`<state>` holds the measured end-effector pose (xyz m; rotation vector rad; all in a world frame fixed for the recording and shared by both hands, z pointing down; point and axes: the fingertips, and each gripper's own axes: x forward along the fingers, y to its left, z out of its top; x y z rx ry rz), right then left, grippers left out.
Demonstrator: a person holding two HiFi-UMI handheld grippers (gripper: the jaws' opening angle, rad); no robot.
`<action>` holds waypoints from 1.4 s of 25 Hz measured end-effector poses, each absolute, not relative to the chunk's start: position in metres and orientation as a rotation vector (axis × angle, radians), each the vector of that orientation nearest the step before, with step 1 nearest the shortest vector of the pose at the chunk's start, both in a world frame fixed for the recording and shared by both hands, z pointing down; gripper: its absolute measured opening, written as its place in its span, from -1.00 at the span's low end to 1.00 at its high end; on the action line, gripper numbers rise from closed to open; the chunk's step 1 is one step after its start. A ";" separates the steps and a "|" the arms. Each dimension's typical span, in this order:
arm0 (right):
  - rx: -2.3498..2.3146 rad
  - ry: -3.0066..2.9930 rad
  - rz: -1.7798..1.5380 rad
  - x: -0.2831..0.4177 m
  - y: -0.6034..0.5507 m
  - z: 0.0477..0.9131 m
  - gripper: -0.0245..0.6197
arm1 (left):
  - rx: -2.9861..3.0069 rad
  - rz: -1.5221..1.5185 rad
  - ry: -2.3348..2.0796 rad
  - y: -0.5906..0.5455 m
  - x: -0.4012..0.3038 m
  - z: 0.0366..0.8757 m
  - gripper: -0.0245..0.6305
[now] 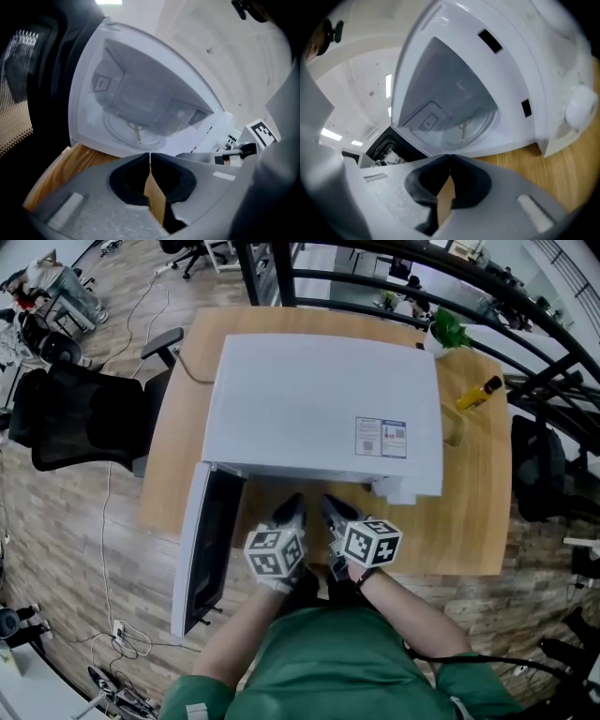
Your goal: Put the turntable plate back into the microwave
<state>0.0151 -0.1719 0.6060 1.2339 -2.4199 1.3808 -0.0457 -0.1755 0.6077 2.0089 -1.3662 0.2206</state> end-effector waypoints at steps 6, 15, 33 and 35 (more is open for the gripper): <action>1.228 -2.501 1.108 0.032 -0.152 0.568 -0.91 | 2.150 0.300 -1.350 -0.143 -0.033 0.574 -0.88; 1.205 -2.643 0.682 0.017 -0.151 0.489 -0.91 | 2.263 0.250 -1.450 -0.145 -0.039 0.502 -0.88; 1.211 -2.753 0.206 0.011 -0.140 0.397 -0.91 | 2.439 0.124 -1.594 -0.128 -0.046 0.416 -0.88; 1.201 -2.746 0.190 0.009 -0.137 0.398 -0.91 | 2.439 0.128 -1.586 -0.125 -0.044 0.419 -0.88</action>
